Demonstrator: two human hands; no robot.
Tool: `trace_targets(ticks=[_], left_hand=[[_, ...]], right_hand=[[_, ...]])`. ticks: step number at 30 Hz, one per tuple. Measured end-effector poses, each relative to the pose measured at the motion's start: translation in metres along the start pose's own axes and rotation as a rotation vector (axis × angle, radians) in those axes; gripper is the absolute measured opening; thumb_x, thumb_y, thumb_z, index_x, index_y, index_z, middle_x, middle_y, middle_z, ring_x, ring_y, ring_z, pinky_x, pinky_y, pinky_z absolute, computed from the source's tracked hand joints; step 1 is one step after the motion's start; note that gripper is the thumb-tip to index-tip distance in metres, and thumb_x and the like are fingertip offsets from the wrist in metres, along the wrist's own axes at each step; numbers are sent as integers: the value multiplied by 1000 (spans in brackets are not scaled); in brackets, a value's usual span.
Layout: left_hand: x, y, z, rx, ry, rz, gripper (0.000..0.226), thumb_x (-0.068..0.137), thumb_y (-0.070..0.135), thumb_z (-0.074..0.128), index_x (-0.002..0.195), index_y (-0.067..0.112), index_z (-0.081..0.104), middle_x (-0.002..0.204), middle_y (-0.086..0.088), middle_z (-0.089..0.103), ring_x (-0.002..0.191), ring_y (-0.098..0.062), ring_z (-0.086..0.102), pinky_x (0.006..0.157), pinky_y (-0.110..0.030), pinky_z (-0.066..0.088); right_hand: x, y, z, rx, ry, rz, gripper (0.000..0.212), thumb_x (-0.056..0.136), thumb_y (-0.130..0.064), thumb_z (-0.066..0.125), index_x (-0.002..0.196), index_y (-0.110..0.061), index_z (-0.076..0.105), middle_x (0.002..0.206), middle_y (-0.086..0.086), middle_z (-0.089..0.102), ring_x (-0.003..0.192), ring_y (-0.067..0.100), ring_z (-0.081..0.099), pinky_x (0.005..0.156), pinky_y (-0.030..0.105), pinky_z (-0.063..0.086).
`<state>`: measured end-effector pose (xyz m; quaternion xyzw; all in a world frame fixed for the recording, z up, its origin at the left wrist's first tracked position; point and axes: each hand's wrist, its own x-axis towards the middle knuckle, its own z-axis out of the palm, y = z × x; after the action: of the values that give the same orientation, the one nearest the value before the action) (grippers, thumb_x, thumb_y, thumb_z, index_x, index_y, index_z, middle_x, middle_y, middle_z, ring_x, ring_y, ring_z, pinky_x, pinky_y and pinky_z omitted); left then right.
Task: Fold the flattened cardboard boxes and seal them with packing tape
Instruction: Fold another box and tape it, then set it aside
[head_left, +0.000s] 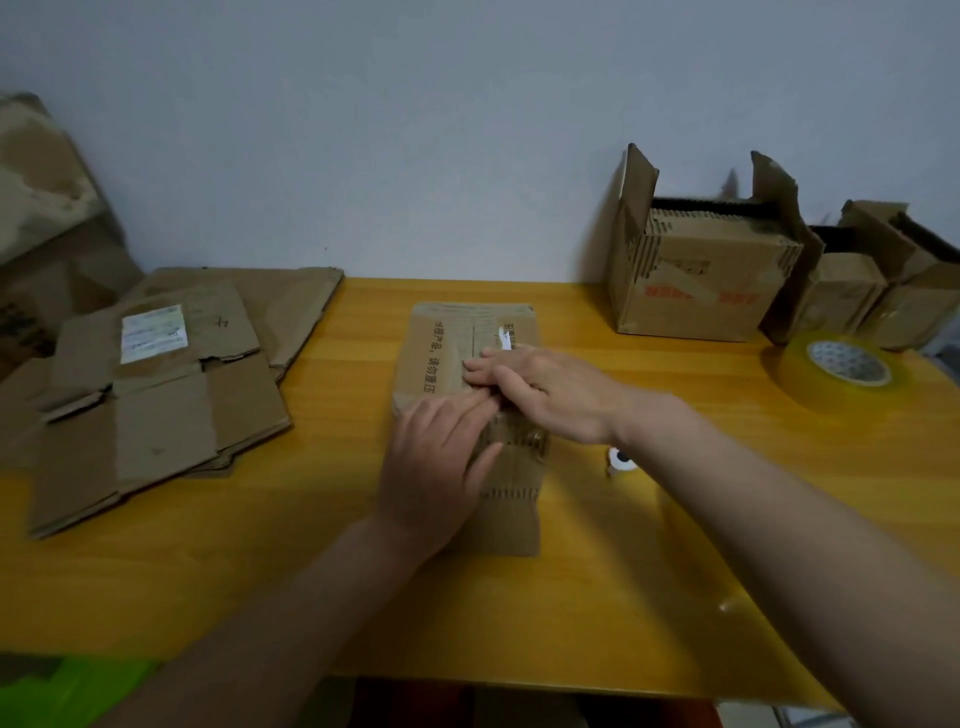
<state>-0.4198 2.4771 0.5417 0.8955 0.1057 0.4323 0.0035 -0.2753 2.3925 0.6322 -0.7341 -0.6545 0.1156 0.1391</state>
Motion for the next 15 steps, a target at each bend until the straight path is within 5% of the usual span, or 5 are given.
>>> trace_targets(ticks=[9, 15], left_hand=[[2, -10, -3, -111, 17, 86, 38, 88, 30, 62, 116, 5, 67, 119, -5, 67, 112, -17, 55, 105, -25, 29], [-1, -25, -6, -272, 8, 47, 34, 96, 39, 47, 118, 15, 57, 115, -4, 66, 108, -18, 57, 102, -28, 33]], right_hand=[[73, 20, -10, -164, -58, 154, 51, 104, -42, 19, 151, -25, 21, 160, -4, 14, 147, 16, 10, 119, 34, 8], [90, 31, -13, -19, 9, 278, 48, 101, -46, 34, 146, -33, 34, 151, -2, 38, 136, 23, 36, 108, 38, 31]])
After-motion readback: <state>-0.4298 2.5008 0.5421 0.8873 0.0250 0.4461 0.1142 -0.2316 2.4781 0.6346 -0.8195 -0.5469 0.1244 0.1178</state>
